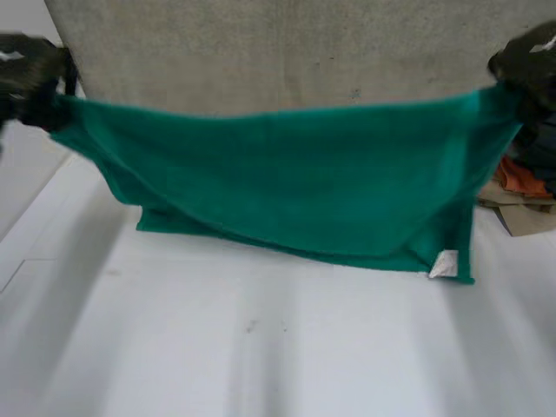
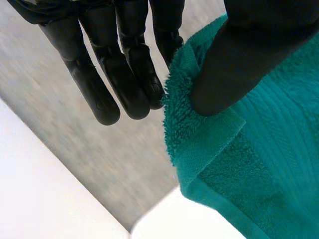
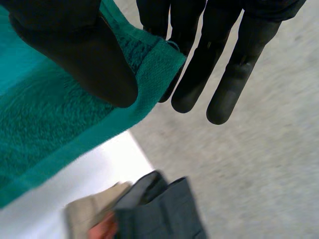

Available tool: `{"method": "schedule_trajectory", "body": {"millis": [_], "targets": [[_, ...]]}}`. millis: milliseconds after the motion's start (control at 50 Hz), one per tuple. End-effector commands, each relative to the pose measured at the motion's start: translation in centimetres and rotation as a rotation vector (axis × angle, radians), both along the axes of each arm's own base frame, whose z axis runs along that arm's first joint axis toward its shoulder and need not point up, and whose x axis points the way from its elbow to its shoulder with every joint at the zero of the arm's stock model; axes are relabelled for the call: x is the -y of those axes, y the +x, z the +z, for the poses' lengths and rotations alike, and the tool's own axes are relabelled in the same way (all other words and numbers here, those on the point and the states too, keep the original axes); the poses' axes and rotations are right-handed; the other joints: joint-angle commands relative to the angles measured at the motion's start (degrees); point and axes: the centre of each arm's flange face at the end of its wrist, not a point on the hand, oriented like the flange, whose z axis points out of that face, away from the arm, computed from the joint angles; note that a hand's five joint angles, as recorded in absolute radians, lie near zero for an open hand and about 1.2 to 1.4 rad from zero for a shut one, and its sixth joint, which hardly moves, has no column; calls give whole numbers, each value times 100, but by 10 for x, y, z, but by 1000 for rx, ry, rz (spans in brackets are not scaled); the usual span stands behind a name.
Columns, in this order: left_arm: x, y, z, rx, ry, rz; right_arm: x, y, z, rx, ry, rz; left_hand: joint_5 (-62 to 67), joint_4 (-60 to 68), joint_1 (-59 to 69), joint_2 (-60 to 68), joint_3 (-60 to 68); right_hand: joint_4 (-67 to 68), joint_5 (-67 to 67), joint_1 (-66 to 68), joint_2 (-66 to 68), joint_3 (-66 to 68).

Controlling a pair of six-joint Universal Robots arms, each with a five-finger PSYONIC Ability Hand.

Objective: Fold the laundry.

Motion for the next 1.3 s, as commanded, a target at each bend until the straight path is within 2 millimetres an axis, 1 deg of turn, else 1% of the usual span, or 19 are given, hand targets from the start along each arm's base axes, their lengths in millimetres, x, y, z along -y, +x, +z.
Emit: {"method": "schedule_trajectory", "body": {"millis": [20,60,140,180,240,300,440,500,540,560,580,620,660,740,840,960,1120,1160,1300], "targets": [[60,-38,-23,89,-146,-35,49,20,-38,2,-23,-39,1406,1138,1410,1143,1166,1124,1300,1504,1256,1174],[75,-42,-7,69,-249,-4,61,26,-30,35,-109,-47,1406,1138,1410,1143,1166,1124,1300,1504,1256,1174],[100,-45,44,-9,-520,83,81,38,18,182,-443,-43,1406,1138,1410,1143,1166,1124,1300,1504,1256,1174],[99,-49,77,-66,-678,90,84,40,45,256,-633,-27,1406,1138,1410,1143,1166,1124,1300,1504,1256,1174],[96,-51,98,-125,-799,81,80,42,69,321,-795,-10,1406,1138,1410,1143,1166,1124,1300,1504,1256,1174],[93,-51,108,-188,-868,64,79,44,67,345,-807,1,1406,1138,1410,1143,1166,1124,1300,1504,1256,1174],[82,-49,56,-194,-675,-17,79,44,26,419,-646,32,1406,1138,1410,1143,1166,1124,1300,1504,1256,1174],[77,-50,16,-170,-555,-60,78,47,-16,396,-505,92,1406,1138,1410,1143,1166,1124,1300,1504,1256,1174],[71,-50,-17,-152,-453,-68,78,46,-32,378,-449,119,1406,1138,1410,1143,1166,1124,1300,1504,1256,1174],[69,-49,-28,-148,-419,-67,78,42,-54,359,-370,133,1406,1138,1410,1143,1166,1124,1300,1504,1256,1174],[64,-48,-52,-135,-342,-65,77,40,-62,350,-338,136,1406,1138,1410,1143,1166,1124,1300,1504,1256,1174],[55,-47,-75,-121,-269,-66,77,35,-82,334,-254,130,1406,1138,1410,1143,1166,1124,1300,1504,1256,1174],[40,-46,-106,-98,-172,-76,72,32,-119,309,-116,113,1406,1138,1410,1143,1166,1124,1300,1504,1256,1174],[13,-45,-139,-75,-38,-96,56,28,-152,267,62,88,1406,1138,1410,1143,1166,1124,1300,1504,1256,1174],[-21,-37,-141,-53,105,-91,33,15,-169,192,237,56,1406,1138,1410,1143,1166,1124,1300,1504,1256,1174],[-70,-27,-127,83,334,-92,-15,-6,-126,4,318,41,1406,1138,1410,1143,1166,1124,1300,1504,1256,1174],[-141,-5,-107,465,628,-183,-84,-29,-108,-295,514,107,1406,1138,1410,1143,1166,1124,1300,1504,1256,1174],[-143,-4,-104,509,619,-200,-86,-34,-108,-334,509,110,1406,1138,1410,1143,1166,1124,1300,1504,1256,1174],[-105,-2,-111,520,474,-149,-74,-33,-129,-336,511,107,1406,1138,1410,1143,1166,1124,1300,1504,1256,1174]]}}
